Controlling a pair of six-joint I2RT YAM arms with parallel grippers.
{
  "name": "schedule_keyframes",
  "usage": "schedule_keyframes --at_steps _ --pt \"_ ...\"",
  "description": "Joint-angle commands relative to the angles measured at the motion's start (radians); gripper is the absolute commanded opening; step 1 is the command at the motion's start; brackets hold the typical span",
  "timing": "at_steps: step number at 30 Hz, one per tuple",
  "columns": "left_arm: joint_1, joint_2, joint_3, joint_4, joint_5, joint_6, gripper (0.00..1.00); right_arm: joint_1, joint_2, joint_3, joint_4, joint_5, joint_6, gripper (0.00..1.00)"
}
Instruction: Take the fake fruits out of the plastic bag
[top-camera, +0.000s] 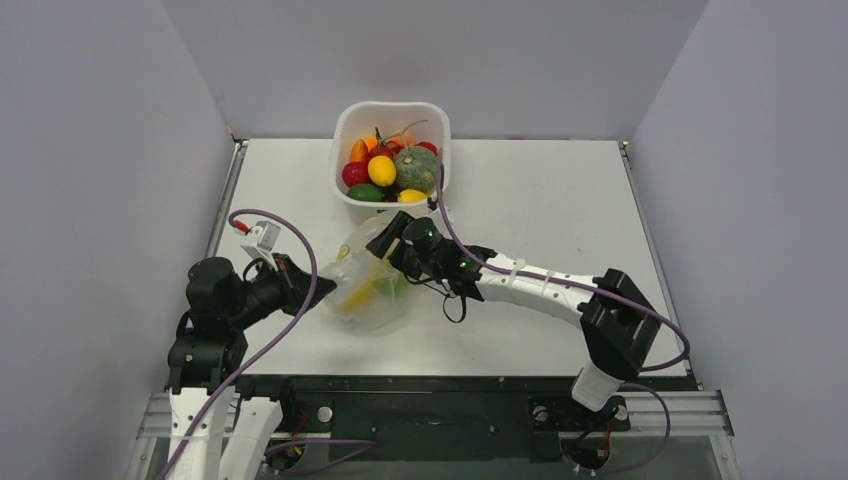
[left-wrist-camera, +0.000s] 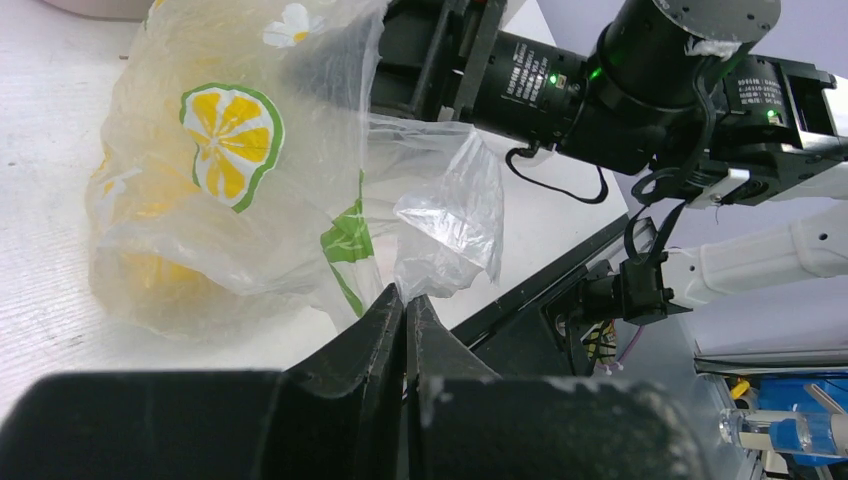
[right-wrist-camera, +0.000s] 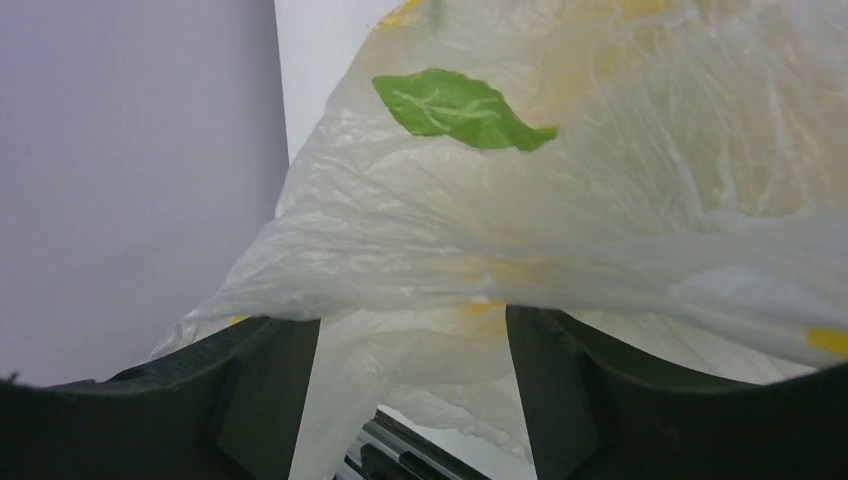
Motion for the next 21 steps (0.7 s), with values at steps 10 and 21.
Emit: schedule_keyframes --at_steps 10,21 --pt "-0.007 -0.062 0.029 0.005 -0.010 -0.053 0.25 -0.004 0.078 0.102 0.048 0.002 -0.156 0.54" --pt "-0.006 0.001 0.425 -0.373 -0.388 -0.026 0.64 -0.013 -0.092 -0.086 0.116 -0.185 -0.517 0.00"
